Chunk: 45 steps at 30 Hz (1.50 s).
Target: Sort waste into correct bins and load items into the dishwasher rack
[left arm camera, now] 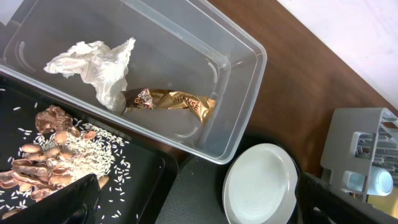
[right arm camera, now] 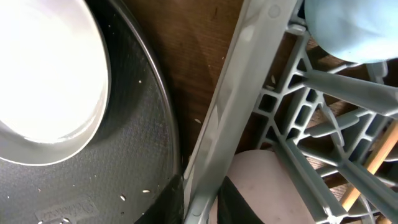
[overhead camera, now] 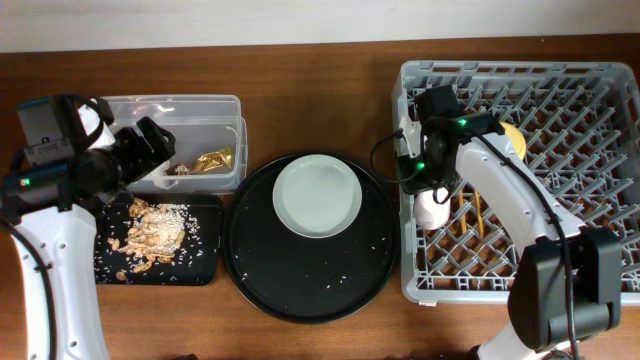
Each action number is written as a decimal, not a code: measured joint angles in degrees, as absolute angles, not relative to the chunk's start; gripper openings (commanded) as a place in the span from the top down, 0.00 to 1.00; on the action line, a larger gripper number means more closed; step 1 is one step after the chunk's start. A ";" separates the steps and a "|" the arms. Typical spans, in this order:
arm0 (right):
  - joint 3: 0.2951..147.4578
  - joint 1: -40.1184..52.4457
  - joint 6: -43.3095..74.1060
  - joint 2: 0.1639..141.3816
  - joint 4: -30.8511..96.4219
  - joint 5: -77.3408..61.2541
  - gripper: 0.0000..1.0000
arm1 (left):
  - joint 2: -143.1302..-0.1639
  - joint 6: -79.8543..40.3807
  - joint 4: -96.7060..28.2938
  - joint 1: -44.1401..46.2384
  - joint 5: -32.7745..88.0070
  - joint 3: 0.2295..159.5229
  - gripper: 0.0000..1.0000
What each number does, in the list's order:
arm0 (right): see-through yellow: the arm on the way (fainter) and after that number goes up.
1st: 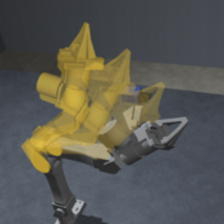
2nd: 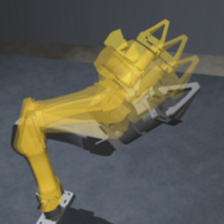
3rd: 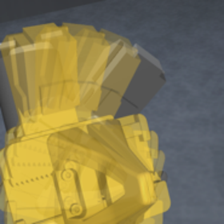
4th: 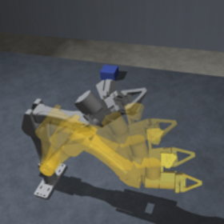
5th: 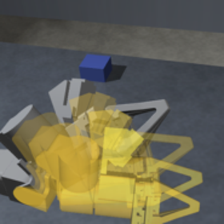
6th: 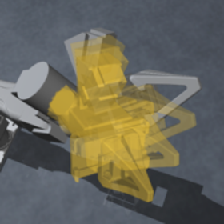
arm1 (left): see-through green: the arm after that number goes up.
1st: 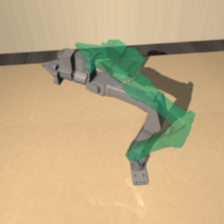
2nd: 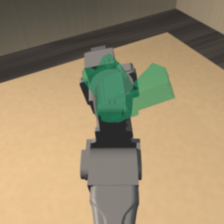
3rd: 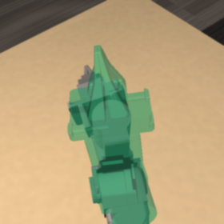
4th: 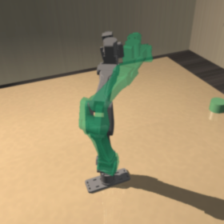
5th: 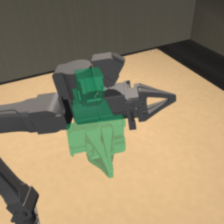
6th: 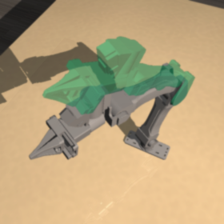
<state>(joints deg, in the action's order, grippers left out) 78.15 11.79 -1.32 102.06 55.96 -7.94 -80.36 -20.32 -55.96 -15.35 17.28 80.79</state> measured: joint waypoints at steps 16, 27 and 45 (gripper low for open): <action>78.19 12.38 -2.76 102.06 57.21 -5.48 0.83 | -80.36 -20.34 -55.96 -15.35 17.28 80.79 0.01; 78.22 12.86 -4.45 102.06 57.01 -4.05 0.82 | -80.36 -20.32 -55.96 -15.35 17.28 80.79 0.01; 92.79 14.72 -6.90 102.39 63.00 -42.39 0.68 | -80.36 -20.34 -55.96 -15.35 17.28 80.79 0.01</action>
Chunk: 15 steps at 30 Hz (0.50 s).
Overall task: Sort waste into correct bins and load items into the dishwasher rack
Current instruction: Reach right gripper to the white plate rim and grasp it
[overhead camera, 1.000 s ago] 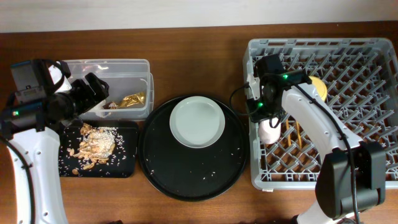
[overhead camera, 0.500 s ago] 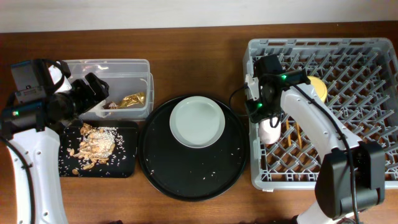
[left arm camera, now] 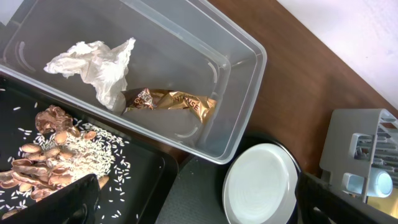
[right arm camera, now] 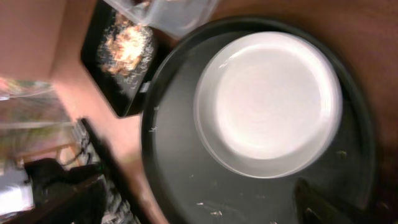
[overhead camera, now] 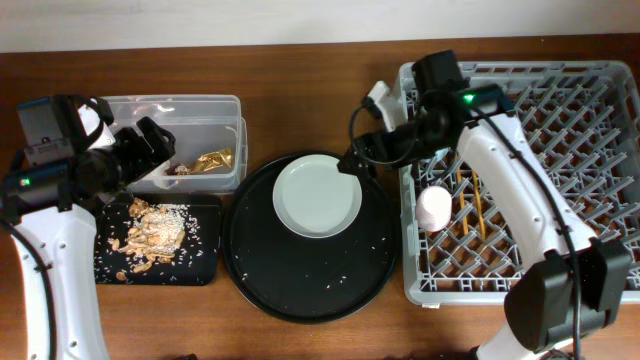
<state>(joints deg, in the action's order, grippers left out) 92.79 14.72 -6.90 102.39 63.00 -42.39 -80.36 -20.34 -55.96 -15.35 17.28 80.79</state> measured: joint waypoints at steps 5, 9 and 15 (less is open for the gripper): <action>92.79 29.34 -6.39 102.41 60.73 -30.85 0.94 | -80.36 -20.32 -55.96 -15.35 17.28 80.79 0.01; 92.79 37.71 -2.46 106.15 56.69 -17.30 0.91 | -80.36 -20.34 -55.99 -15.35 17.28 80.79 0.01; 92.79 41.82 -0.43 120.84 50.70 -13.32 0.72 | -80.36 -20.32 -55.99 -15.35 17.28 80.79 0.01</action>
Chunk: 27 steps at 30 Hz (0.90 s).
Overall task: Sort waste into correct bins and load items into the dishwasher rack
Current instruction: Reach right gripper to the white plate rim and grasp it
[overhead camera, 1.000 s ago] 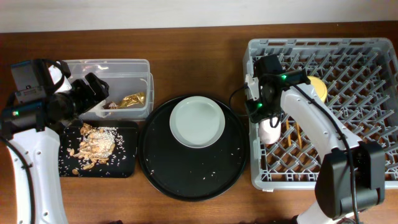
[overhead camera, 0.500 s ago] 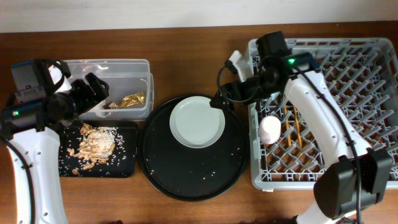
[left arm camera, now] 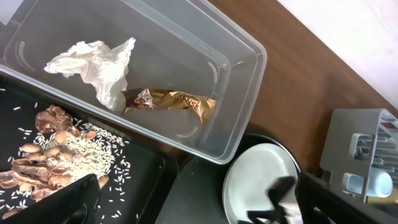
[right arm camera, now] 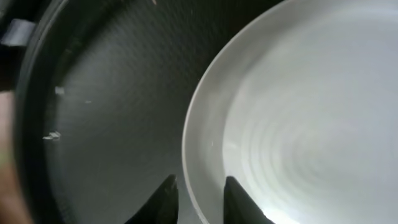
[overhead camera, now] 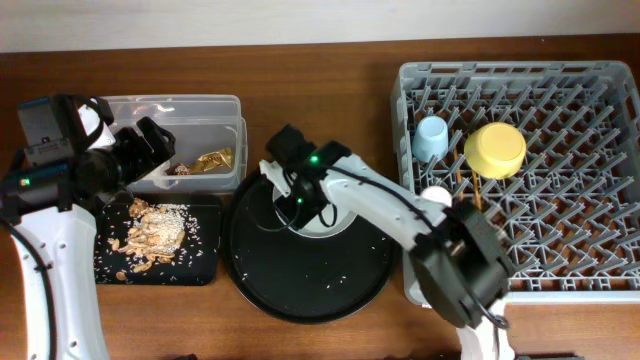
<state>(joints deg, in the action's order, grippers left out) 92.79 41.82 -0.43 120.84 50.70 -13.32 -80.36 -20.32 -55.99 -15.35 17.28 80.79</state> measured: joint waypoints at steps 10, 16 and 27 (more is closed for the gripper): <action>93.17 41.91 -0.23 124.95 50.87 -12.93 0.68 | -80.36 -20.34 -55.99 -15.35 17.28 80.79 0.01; 101.25 41.91 -0.25 124.66 58.02 -12.93 0.68 | -80.36 -20.34 -55.99 -15.35 17.28 80.77 0.01; 101.25 28.80 12.08 124.66 60.75 -2.94 0.69 | -80.36 -20.32 -56.14 -15.35 17.28 80.79 0.01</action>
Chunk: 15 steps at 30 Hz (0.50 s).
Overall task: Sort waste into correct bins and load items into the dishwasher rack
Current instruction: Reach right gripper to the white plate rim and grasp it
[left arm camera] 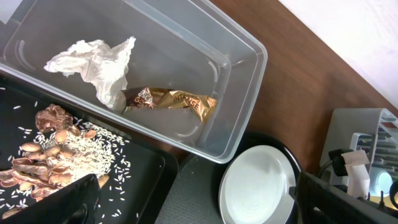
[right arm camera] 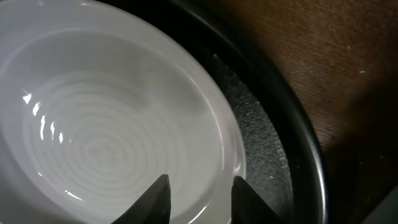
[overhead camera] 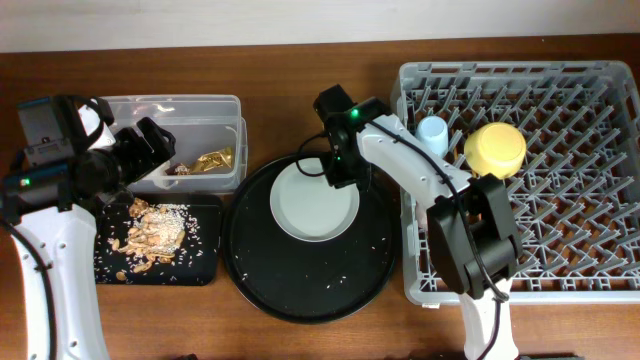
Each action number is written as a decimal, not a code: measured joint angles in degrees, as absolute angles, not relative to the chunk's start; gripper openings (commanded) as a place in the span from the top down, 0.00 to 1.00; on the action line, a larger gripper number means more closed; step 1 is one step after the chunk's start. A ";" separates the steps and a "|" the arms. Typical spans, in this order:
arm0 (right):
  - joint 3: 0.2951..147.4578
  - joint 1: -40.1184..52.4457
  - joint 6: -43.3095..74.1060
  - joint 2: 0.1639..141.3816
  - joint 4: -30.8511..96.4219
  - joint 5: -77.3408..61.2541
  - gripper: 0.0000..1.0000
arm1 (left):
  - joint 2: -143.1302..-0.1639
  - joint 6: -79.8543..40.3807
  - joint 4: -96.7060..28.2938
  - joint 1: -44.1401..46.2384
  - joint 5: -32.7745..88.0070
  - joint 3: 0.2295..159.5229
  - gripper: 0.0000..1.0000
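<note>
A pale green plate lies on the round black tray. My right gripper is open at the plate's upper right edge, one finger over the plate's inside and one outside its rim. The grey dishwasher rack holds a blue cup and a yellow bowl. My left gripper hangs open above the clear bin, which holds a crumpled tissue and a gold wrapper.
A black rectangular tray with rice and nut shells lies in front of the bin. Rice grains are scattered on the round tray. The rack's left wall stands close to the right arm.
My right gripper was at the plate's left rim and is now at its upper right rim, still open. The plate lies slightly nearer the front. The left arm has not moved.
My right gripper was down in the rack's left side by a pale cup. Then it was above the rack's left edge, turned toward the plate, with the cup left in the rack. Then it was at the plate's left rim, now its right rim.
</note>
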<state>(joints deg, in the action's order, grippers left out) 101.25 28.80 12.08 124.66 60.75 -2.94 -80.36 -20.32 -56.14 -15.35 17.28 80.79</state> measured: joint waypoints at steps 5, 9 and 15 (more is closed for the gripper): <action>100.92 28.62 12.25 124.66 60.51 -1.43 0.67 | -80.36 -20.32 -56.14 -15.35 17.28 80.79 0.01; 94.45 28.62 12.25 124.44 54.76 0.86 0.67 | -80.36 -20.32 -56.16 -15.35 17.28 80.77 0.01; 93.34 28.62 12.49 124.44 54.52 0.86 0.80 | -80.36 -20.32 -56.16 -15.35 17.28 80.79 0.01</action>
